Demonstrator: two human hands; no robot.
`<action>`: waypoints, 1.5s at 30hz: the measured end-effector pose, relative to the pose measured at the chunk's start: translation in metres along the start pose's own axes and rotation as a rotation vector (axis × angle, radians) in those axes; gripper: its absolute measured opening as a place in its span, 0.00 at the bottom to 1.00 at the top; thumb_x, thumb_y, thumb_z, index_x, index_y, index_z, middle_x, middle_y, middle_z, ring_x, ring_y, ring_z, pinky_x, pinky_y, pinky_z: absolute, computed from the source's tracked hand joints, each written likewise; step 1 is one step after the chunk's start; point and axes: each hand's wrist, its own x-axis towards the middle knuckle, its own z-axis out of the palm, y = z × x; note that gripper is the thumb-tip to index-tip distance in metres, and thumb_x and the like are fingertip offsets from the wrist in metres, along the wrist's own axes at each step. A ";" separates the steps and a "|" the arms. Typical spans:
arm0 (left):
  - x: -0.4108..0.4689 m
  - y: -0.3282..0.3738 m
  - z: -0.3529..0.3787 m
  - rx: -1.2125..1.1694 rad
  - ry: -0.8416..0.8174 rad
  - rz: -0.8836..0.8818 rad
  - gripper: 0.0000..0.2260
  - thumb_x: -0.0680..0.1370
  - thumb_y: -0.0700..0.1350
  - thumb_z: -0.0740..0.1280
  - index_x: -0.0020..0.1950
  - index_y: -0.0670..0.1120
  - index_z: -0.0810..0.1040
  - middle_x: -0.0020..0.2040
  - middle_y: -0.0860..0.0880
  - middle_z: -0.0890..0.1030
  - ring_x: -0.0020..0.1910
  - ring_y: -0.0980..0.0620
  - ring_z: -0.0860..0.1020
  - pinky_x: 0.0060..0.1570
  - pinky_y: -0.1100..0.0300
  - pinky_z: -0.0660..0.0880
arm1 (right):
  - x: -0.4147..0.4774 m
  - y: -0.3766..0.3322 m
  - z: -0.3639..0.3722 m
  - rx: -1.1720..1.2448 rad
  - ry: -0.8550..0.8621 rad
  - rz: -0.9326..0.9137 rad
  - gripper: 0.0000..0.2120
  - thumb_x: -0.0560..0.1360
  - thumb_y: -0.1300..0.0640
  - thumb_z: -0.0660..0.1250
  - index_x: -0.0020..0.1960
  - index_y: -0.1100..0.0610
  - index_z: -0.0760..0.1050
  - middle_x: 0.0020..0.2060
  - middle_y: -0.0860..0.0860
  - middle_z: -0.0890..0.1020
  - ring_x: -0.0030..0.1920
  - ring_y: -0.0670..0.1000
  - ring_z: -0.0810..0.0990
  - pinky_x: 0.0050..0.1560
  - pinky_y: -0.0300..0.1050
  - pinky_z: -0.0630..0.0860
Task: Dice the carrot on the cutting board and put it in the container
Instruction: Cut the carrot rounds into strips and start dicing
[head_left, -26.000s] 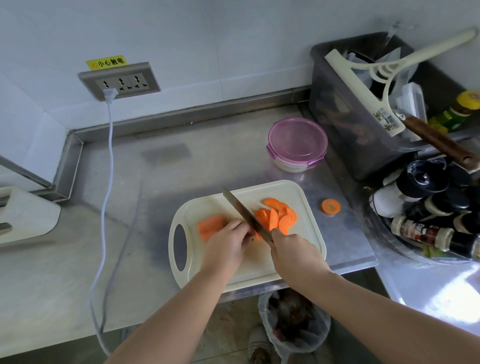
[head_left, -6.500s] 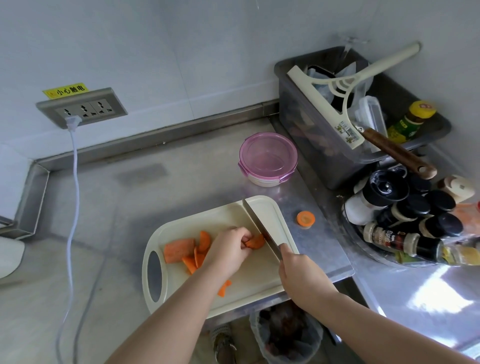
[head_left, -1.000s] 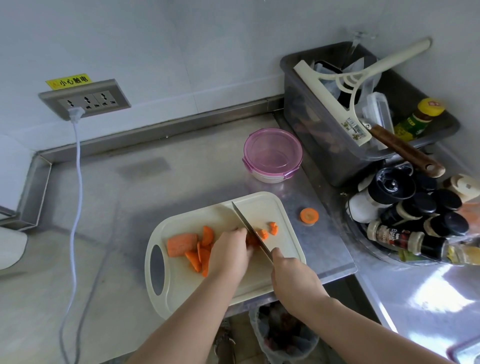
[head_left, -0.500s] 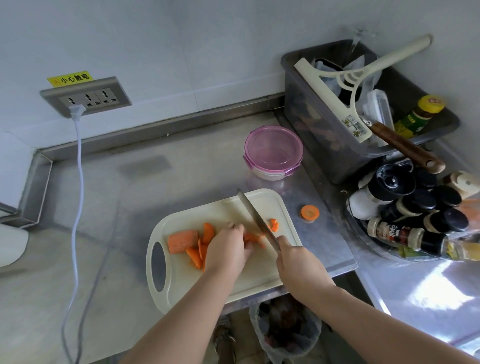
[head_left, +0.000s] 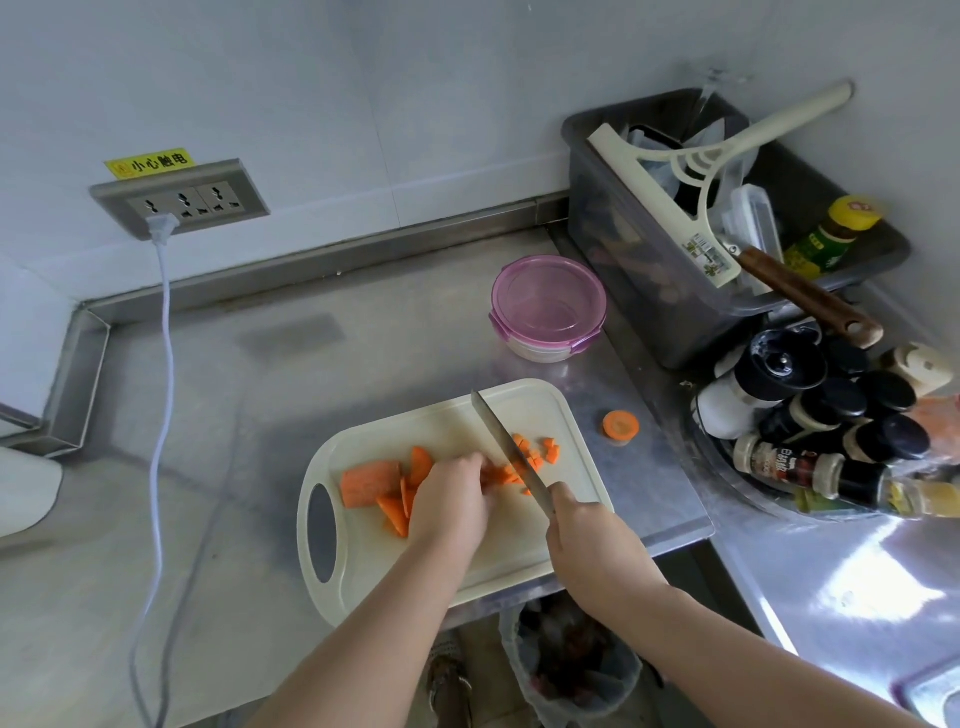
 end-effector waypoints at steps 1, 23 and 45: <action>0.001 0.001 0.000 -0.014 -0.001 0.003 0.07 0.77 0.45 0.66 0.54 0.48 0.79 0.50 0.50 0.83 0.52 0.50 0.80 0.50 0.57 0.75 | 0.000 0.001 0.000 -0.002 -0.002 0.002 0.15 0.79 0.65 0.55 0.65 0.57 0.62 0.30 0.49 0.68 0.26 0.48 0.66 0.23 0.40 0.58; 0.001 0.003 0.000 -0.104 0.009 -0.006 0.07 0.78 0.45 0.66 0.56 0.48 0.75 0.51 0.50 0.83 0.52 0.49 0.80 0.50 0.56 0.75 | -0.006 -0.004 -0.004 0.007 -0.009 -0.021 0.18 0.80 0.65 0.56 0.68 0.57 0.60 0.31 0.49 0.68 0.27 0.47 0.67 0.24 0.39 0.60; 0.002 0.009 0.001 -0.123 -0.008 -0.022 0.08 0.76 0.48 0.69 0.53 0.47 0.78 0.49 0.50 0.83 0.51 0.49 0.80 0.51 0.55 0.76 | -0.004 0.001 -0.007 0.029 0.026 0.024 0.11 0.79 0.64 0.54 0.61 0.56 0.64 0.30 0.49 0.67 0.26 0.48 0.66 0.24 0.39 0.57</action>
